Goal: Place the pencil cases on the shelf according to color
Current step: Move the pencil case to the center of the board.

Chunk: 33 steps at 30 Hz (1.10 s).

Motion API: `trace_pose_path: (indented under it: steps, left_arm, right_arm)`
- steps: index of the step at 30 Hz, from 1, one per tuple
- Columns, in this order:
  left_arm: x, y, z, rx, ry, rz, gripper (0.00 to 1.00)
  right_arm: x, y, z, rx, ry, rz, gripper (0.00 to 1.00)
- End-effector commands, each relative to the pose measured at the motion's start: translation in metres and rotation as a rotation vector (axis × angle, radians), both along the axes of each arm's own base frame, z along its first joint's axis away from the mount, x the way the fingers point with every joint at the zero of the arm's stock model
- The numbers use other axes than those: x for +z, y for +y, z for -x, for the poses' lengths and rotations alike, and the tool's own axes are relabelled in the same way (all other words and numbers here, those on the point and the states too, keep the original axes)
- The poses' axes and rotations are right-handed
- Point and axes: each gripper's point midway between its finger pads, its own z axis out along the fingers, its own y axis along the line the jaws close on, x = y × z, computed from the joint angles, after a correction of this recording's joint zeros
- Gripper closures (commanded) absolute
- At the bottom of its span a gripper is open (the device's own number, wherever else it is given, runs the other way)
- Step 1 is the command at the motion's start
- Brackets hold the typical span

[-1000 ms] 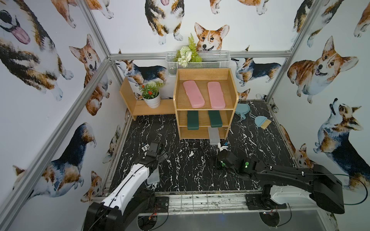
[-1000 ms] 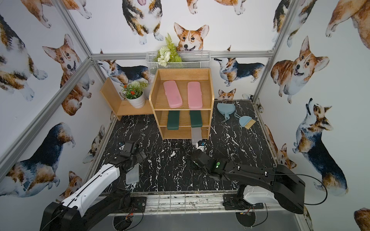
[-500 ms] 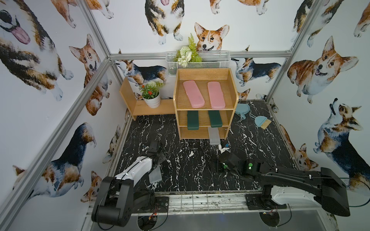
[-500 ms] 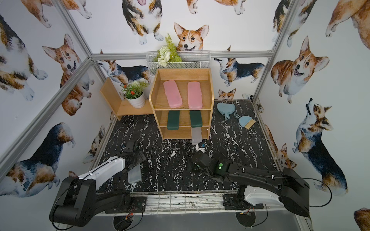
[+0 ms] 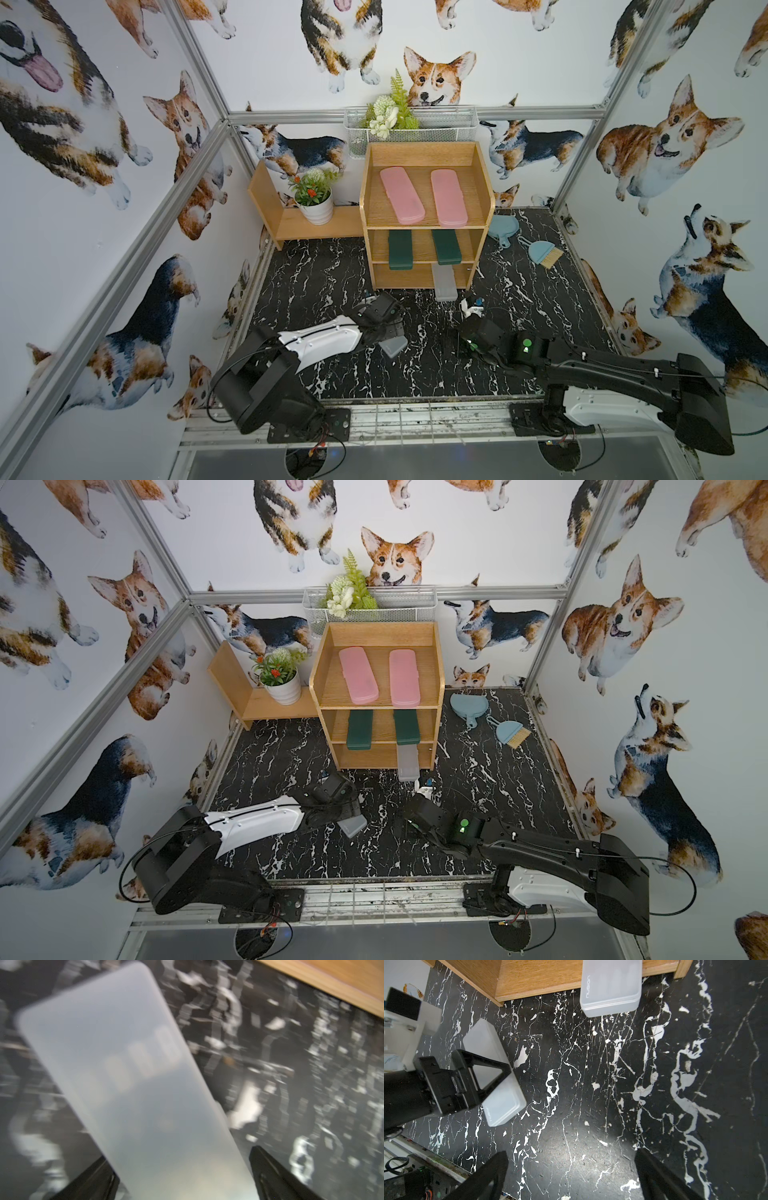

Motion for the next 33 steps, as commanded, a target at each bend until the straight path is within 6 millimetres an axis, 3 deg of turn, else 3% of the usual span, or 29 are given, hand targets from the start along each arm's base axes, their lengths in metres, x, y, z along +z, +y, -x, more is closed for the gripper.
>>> trace_pose_path:
  steps: [1, 5, 6, 11, 12, 19, 27, 33]
  left_arm:
    - [0.013, -0.025, 0.0, 0.006, 0.005, 0.033, 0.01]
    - [0.028, -0.017, 0.001, 0.018, -0.043, 0.0, 0.01]
    - [0.031, -0.012, 0.002, 0.026, -0.055, -0.009, 0.01]
    - [0.059, 0.019, 0.006, 0.073, -0.145, -0.021, 0.01]
    - [0.053, 0.029, 0.012, 0.067, -0.14, -0.042, 0.01]
    - [0.074, 0.082, 0.009, 0.155, -0.206, -0.085, 0.01]
    - [0.087, 0.136, 0.008, 0.282, -0.256, -0.021, 0.01]
    - [0.081, 0.143, 0.008, 0.303, -0.253, -0.032, 0.01]
  right_arm:
    - [0.008, 0.009, -0.001, 0.074, -0.042, 0.017, 0.0]
    - [0.015, 0.024, -0.006, 0.145, -0.091, 0.017, 0.0]
    - [0.009, 0.028, -0.007, 0.169, -0.091, 0.043, 0.0]
    - [0.0, 0.049, -0.018, 0.255, -0.122, 0.113, 0.0]
    - [-0.002, 0.054, -0.018, 0.274, -0.117, 0.119, 0.0]
    - [-0.031, 0.093, -0.02, 0.384, -0.11, 0.217, 0.0]
    - [-0.072, 0.096, -0.029, 0.366, -0.042, 0.339, 0.0]
    - [-0.086, 0.106, -0.03, 0.404, -0.009, 0.332, 0.0]
